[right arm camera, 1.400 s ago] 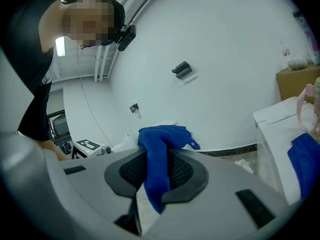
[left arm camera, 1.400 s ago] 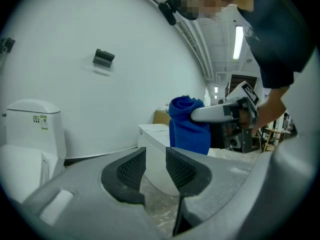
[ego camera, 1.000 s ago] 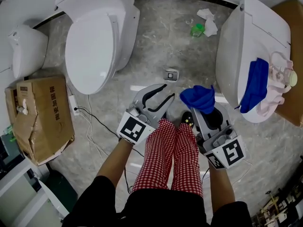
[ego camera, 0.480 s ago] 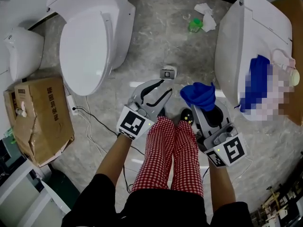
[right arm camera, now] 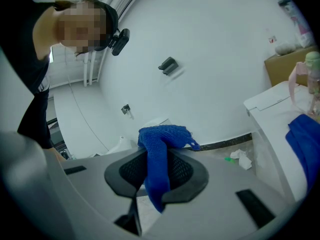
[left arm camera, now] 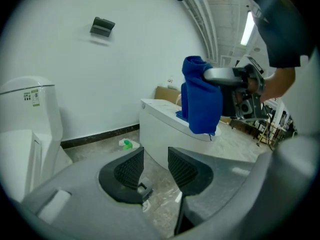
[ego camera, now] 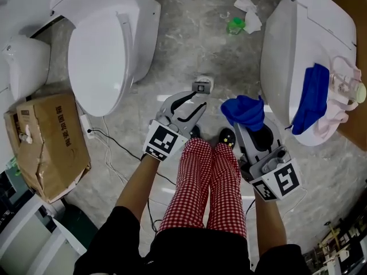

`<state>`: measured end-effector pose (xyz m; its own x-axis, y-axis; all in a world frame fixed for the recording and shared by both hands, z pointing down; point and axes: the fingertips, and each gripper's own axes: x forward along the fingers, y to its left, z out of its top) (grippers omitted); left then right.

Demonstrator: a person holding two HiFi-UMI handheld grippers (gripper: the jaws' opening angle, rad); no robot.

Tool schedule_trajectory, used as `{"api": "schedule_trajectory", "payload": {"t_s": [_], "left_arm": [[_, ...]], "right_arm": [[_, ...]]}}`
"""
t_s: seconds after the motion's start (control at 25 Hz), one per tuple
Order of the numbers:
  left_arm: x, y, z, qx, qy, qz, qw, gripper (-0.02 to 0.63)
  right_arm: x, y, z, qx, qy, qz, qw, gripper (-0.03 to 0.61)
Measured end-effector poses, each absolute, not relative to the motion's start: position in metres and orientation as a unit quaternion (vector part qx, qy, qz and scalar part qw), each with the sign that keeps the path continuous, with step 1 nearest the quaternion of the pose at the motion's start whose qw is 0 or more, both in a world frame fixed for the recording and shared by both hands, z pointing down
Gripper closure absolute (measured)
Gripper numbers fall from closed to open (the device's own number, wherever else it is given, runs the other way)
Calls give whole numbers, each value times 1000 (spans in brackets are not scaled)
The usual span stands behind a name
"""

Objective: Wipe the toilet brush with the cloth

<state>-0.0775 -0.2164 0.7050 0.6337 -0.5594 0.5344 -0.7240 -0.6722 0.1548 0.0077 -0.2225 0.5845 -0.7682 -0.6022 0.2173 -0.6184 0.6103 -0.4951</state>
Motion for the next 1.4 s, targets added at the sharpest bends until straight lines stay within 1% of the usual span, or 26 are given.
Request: {"api": "schedule_trajectory", "payload": {"t_s": [0.6,0.8,1.4], "left_arm": [[-76,-221,754,872,-335,304,187,470],[-75,-216,773,871,-307,345,168,469],[-73,-223,803,861,-278,394,164,469]], "right_arm": [[21,-225,595,348,-892,290,14,500],[22,-223,604,351,-887,299,15,500],[32,-227,613,373,-878,301,12,500]]}}
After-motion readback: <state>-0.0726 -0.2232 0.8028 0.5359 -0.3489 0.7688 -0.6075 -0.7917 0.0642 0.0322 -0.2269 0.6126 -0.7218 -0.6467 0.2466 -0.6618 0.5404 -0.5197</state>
